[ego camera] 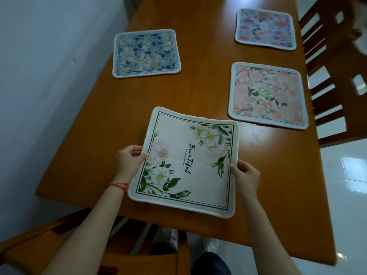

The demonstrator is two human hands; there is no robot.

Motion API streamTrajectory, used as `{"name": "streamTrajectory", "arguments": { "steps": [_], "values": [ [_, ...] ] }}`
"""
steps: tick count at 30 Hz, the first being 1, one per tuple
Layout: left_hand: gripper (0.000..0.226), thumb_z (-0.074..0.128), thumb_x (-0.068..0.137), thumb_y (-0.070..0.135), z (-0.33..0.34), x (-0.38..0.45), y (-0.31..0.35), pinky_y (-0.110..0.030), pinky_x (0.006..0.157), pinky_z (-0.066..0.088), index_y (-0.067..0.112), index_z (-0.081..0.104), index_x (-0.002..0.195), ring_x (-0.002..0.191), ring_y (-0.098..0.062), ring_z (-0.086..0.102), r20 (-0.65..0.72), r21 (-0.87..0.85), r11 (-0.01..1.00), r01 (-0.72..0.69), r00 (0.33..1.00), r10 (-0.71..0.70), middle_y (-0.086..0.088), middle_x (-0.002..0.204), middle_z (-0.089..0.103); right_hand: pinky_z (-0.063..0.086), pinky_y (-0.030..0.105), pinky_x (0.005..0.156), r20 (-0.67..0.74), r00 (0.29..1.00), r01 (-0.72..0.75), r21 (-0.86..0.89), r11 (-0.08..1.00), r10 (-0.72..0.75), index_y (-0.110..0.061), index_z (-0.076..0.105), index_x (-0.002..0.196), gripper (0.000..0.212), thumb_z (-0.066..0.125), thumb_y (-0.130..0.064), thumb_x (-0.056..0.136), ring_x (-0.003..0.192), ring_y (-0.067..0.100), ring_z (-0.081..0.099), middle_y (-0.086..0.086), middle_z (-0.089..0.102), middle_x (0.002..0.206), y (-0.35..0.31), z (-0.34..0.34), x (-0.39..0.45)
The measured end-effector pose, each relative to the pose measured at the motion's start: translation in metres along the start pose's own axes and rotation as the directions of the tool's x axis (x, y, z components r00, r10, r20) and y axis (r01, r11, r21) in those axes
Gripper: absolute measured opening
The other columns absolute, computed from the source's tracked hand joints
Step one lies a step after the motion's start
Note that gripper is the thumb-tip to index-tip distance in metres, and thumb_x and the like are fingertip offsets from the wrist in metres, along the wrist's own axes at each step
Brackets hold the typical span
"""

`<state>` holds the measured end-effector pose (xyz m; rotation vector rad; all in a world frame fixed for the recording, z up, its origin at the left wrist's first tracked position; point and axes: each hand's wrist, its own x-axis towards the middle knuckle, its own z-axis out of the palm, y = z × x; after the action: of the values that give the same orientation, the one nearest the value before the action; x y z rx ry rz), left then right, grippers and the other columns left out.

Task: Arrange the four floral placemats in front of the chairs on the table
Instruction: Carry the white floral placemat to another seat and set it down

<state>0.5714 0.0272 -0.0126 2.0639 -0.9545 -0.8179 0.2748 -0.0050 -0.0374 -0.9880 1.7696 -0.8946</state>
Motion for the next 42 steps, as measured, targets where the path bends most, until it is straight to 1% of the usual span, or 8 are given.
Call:
{"name": "streamTrajectory", "arguments": {
  "steps": [12,17,21,24,28,33,37,42],
  "values": [
    [0.025,0.069,0.077,0.005,0.095,-0.075,0.062,-0.023,0.065,0.048,-0.001,0.064,0.1,0.078,-0.021,0.06,0.043,0.031,0.995,-0.09,0.995,0.089,-0.008,0.088,0.063,0.056,0.03,0.069,-0.048,0.999,0.006,0.049,0.999,-0.004,-0.01,0.067,0.1,0.019,0.066,-0.011,0.082,0.079,0.013,0.066,-0.004,0.067,0.084,0.035,-0.134,0.009],
    [0.023,0.068,0.078,0.005,0.129,-0.088,0.086,-0.023,0.062,0.05,0.0,0.063,0.1,0.077,-0.022,0.062,0.15,0.026,0.992,-0.124,0.982,0.119,-0.008,0.088,0.063,0.055,0.027,0.068,-0.142,0.99,-0.008,0.094,0.996,0.022,-0.015,0.067,0.096,0.015,0.067,-0.012,0.081,0.079,0.011,0.065,-0.004,0.068,0.085,0.05,-0.177,0.001],
    [0.023,0.067,0.079,0.007,0.156,-0.093,0.105,-0.029,0.063,0.054,0.002,0.062,0.101,0.076,-0.022,0.064,0.264,0.042,0.985,-0.17,0.952,0.153,-0.009,0.091,0.064,0.051,0.024,0.066,-0.261,0.963,-0.032,0.133,0.991,0.066,-0.022,0.066,0.084,0.013,0.068,-0.01,0.079,0.074,0.009,0.063,-0.012,0.065,0.075,0.062,-0.203,-0.012],
    [0.022,0.067,0.079,0.008,0.177,-0.096,0.118,-0.026,0.062,0.053,0.002,0.063,0.1,0.074,-0.02,0.063,0.339,0.06,0.968,-0.244,0.917,0.21,-0.009,0.09,0.065,0.048,0.025,0.065,-0.349,0.926,-0.088,0.172,0.981,0.144,-0.023,0.066,0.078,0.015,0.069,-0.008,0.076,0.072,0.014,0.063,-0.01,0.065,0.071,0.075,-0.219,-0.021],
    [0.021,0.068,0.079,0.009,0.207,-0.103,0.131,-0.026,0.063,0.053,0.004,0.065,0.098,0.072,-0.018,0.064,0.444,0.061,0.945,-0.322,0.856,0.263,-0.008,0.086,0.067,0.054,0.034,0.072,-0.459,0.845,-0.167,0.262,0.951,0.275,-0.017,0.068,0.082,0.011,0.069,-0.009,0.076,0.076,0.02,0.065,-0.005,0.067,0.074,0.097,-0.239,-0.039],
    [0.019,0.067,0.079,0.01,0.242,-0.127,0.141,-0.023,0.058,0.051,0.005,0.065,0.097,0.07,-0.011,0.062,0.56,0.065,0.904,-0.423,0.765,0.318,-0.004,0.083,0.065,0.051,0.029,0.078,-0.566,0.753,-0.184,0.309,0.933,0.336,-0.004,0.07,0.096,0.019,0.069,-0.007,0.077,0.079,0.018,0.063,0.0,0.067,0.079,0.121,-0.261,-0.069],
    [0.021,0.068,0.079,0.011,0.27,-0.15,0.146,-0.026,0.061,0.053,0.005,0.065,0.098,0.074,-0.018,0.064,0.628,0.069,0.872,-0.484,0.701,0.339,-0.007,0.086,0.066,0.052,0.032,0.081,-0.622,0.683,-0.198,0.346,0.917,0.382,-0.001,0.068,0.097,0.021,0.069,-0.006,0.077,0.082,0.021,0.064,0.007,0.068,0.085,0.143,-0.281,-0.096],
    [0.021,0.07,0.078,0.012,0.309,-0.192,0.156,-0.021,0.06,0.048,0.006,0.067,0.098,0.073,-0.017,0.061,0.695,0.074,0.82,-0.568,0.619,0.366,-0.005,0.086,0.066,0.053,0.034,0.081,-0.666,0.595,-0.211,0.41,0.887,0.449,0.0,0.068,0.099,0.023,0.07,-0.006,0.077,0.083,0.022,0.064,0.01,0.068,0.088,0.174,-0.314,-0.125]
  ]
}}
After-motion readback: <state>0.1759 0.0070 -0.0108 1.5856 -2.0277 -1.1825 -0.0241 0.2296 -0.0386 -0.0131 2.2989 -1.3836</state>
